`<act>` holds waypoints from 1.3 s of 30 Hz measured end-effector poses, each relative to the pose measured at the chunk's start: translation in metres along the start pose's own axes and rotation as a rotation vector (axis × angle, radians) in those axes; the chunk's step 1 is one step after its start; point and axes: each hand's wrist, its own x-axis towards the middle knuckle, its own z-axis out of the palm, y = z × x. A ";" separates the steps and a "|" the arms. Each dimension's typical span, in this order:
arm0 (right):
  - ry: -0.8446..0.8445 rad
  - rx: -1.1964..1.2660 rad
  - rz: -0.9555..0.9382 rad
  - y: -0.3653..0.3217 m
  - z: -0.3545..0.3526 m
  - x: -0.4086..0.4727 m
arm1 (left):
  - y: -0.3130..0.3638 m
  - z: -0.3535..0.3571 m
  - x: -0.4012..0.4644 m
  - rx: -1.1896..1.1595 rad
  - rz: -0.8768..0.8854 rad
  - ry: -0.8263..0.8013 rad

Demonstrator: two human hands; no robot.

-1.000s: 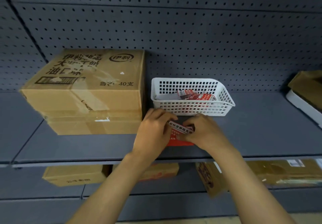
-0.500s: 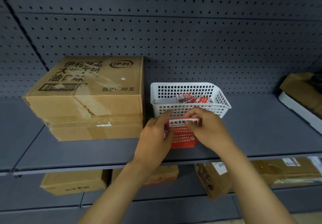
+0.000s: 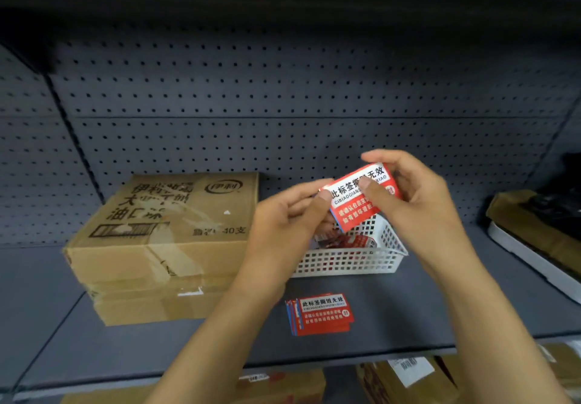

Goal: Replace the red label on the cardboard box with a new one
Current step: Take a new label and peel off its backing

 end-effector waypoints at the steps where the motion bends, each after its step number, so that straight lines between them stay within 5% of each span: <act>1: 0.054 -0.087 -0.040 -0.004 0.001 0.001 | 0.005 0.000 0.002 -0.042 -0.004 -0.001; 5: 0.203 -0.486 -0.225 -0.022 0.015 -0.005 | 0.018 -0.001 0.010 -0.133 0.009 0.034; 9: 0.127 -0.319 -0.357 -0.025 0.024 -0.008 | 0.023 -0.002 0.014 -0.179 -0.004 0.022; 26: 0.055 -0.047 -0.267 -0.025 0.030 -0.011 | 0.036 -0.019 0.014 -0.058 0.093 0.016; 34: 0.052 0.083 -0.155 -0.025 0.028 -0.010 | 0.028 -0.019 0.014 0.562 0.570 0.068; 39: 0.058 0.134 -0.089 -0.025 0.031 -0.009 | 0.028 -0.022 0.014 0.854 0.684 0.090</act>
